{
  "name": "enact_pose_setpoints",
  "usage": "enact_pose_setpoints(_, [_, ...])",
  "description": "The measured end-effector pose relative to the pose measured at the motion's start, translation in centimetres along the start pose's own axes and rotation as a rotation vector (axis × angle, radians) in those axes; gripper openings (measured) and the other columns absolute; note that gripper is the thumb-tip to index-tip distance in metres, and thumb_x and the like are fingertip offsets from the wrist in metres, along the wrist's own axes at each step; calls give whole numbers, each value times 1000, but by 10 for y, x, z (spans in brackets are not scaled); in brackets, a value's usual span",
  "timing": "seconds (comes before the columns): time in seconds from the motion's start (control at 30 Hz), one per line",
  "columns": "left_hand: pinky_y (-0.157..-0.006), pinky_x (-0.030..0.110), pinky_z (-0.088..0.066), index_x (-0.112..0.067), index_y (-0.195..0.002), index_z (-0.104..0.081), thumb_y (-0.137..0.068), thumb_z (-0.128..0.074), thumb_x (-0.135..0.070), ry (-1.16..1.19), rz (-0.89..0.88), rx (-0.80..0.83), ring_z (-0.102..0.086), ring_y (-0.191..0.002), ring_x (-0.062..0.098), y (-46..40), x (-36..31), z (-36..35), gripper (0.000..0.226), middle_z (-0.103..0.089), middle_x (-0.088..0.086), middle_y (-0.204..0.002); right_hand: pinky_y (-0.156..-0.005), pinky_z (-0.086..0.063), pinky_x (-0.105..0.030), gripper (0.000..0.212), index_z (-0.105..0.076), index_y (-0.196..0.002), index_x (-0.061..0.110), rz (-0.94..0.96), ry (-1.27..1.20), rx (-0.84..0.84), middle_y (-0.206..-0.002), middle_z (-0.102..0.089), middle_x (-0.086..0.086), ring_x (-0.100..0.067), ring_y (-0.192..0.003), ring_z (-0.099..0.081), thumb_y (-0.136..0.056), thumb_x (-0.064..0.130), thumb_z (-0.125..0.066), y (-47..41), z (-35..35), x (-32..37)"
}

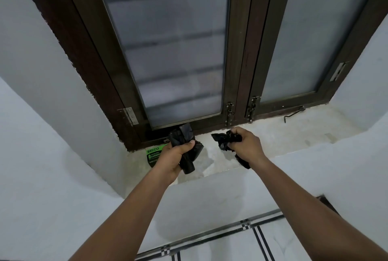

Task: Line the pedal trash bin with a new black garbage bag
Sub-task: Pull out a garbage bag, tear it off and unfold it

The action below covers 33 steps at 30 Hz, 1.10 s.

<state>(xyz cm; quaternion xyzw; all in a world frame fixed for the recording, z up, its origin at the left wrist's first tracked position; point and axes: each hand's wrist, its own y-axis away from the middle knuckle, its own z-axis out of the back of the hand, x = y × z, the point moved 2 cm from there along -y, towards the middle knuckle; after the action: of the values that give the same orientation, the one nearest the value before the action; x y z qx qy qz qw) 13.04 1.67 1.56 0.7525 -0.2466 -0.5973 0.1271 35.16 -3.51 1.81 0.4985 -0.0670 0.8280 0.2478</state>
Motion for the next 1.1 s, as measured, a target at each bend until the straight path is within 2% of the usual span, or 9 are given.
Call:
enact_pose_setpoints(0.27, [-76,43,-56,-13,-117,-68,-83,-83,-15,-18,106,-47,-70,-101,26,3,7,-2,38,-77,9,-110,-82,-52,-31,38,-70,-100,14,653,489,-350,-108,-54,-1,-22,-101,-51,-72,-12,-72,-21,-12,6])
enact_pose_setpoints(0.33, [-77,45,-57,-15,-117,-68,-83,-84,-16,-17,112,-51,-70,-103,27,3,8,-3,37,-77,8,-110,-85,-43,-40,39,-71,-107,24,717,818,-320,-108,-64,4,-23,-106,-51,-75,4,-78,-31,-22,-7])
enact_pose_setpoints(0.43, [-75,45,-58,-17,-117,-68,-82,-85,-18,-32,111,-66,-70,-104,28,3,8,-1,39,-77,7,-109,-85,-40,-41,46,-62,-130,30,542,1100,-56,-126,-66,8,-24,-115,-48,-86,17,-66,-41,-34,-35])
enact_pose_setpoints(0.57, [-67,41,-58,-17,-112,-66,-81,-85,-16,-40,100,-100,-69,-105,27,1,6,1,36,-76,8,-109,-117,-34,-33,81,-35,-155,12,281,582,191,-165,-23,-2,-29,-144,-35,-79,-13,-49,-43,-39,-59])
enact_pose_setpoints(0.73, [-72,40,-58,-13,-116,-64,-78,-87,-12,-42,94,-101,-69,-107,26,-1,7,-4,44,-75,8,-113,-117,-33,-31,63,-69,-128,15,391,159,-214,-143,-58,0,-22,-143,-40,-81,-20,-45,-1,-30,-42])
enact_pose_setpoints(0.8, [-73,39,-58,-13,-117,-64,-78,-88,-11,-49,88,-93,-69,-107,25,-1,6,-8,46,-75,8,-113,-114,-41,-33,51,-74,-118,19,351,-37,-215,-129,-67,6,-13,-133,-52,-87,-13,-50,16,-31,-29])
enact_pose_setpoints(0.87, [-72,38,-58,-13,-118,-64,-79,-87,-12,-45,81,-73,-70,-104,23,0,4,-13,46,-76,7,-111,-107,-49,-37,35,-71,-118,27,138,-327,-42,-123,-70,9,-7,-116,-64,-93,5,-61,26,-36,-18])
enact_pose_setpoints(0.97, [-70,36,-60,-12,-121,-66,-81,-85,-16,-10,74,-21,-71,-99,21,2,1,-19,45,-77,5,-102,-104,-50,-50,41,-60,-131,27,-263,-766,446,-131,-65,-4,-30,-113,-68,-92,37,-70,37,-41,-10])
enact_pose_setpoints(1.1, [-70,34,-61,-16,-118,-69,-84,-81,-26,-3,85,8,-69,-104,23,6,-1,-22,38,-76,9,-108,-94,-57,-39,42,-59,-133,15,-282,-827,694,-128,-67,-20,-41,-111,-68,-93,24,-70,43,-41,-2])
